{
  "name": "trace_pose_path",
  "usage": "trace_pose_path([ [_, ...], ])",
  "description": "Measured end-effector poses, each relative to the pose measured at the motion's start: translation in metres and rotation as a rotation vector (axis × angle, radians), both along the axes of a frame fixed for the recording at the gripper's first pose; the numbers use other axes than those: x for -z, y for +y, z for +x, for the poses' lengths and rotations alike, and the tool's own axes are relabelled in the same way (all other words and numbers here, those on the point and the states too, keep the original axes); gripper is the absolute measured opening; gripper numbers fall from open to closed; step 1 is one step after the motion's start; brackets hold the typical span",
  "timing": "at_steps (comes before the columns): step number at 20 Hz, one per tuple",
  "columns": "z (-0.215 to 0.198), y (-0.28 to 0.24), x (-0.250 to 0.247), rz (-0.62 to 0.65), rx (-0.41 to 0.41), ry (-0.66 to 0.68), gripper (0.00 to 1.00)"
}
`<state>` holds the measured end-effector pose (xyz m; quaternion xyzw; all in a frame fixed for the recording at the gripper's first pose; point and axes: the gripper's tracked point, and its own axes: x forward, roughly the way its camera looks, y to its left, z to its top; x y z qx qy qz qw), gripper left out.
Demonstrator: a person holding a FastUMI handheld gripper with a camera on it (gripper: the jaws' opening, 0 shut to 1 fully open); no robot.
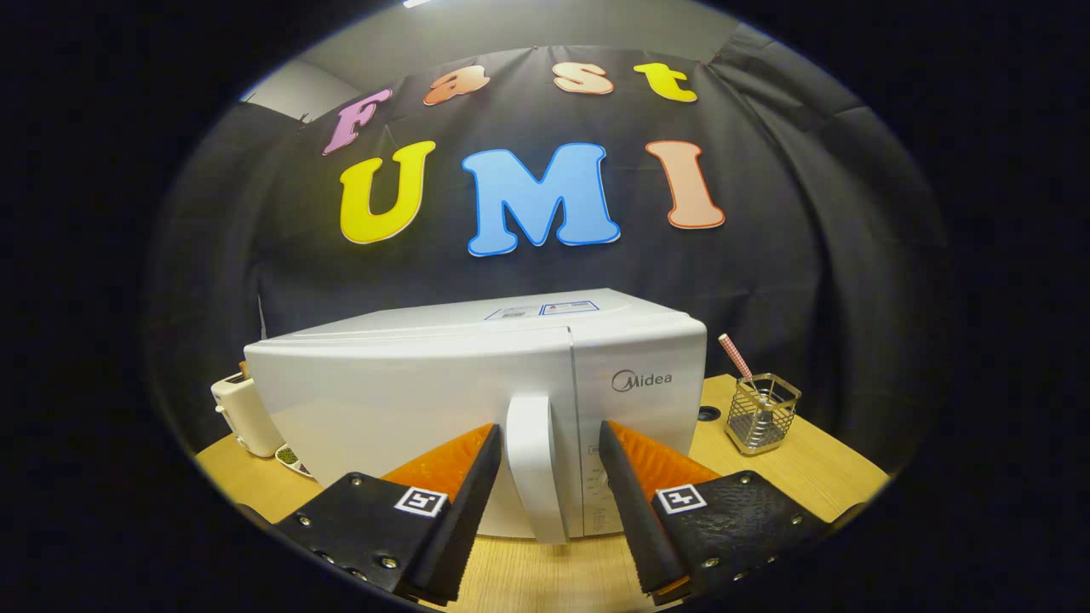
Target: Open the microwave, put the food inside, and close the microwave door.
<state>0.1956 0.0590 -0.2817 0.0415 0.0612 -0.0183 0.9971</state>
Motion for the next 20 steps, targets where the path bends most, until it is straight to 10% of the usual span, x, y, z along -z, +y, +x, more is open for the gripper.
trace_pose_path([
  [2, 0.003, 0.0, 0.003, -0.025, 0.002, -0.006, 0.74],
  [4, 0.011, 0.002, 0.005, -0.065, 0.007, -0.013, 0.47],
  [10, 0.003, 0.007, 0.001, -0.072, 0.018, -0.002, 0.11],
  [20, -0.045, 0.021, 0.003, -0.111, 0.021, -0.011, 0.11],
])
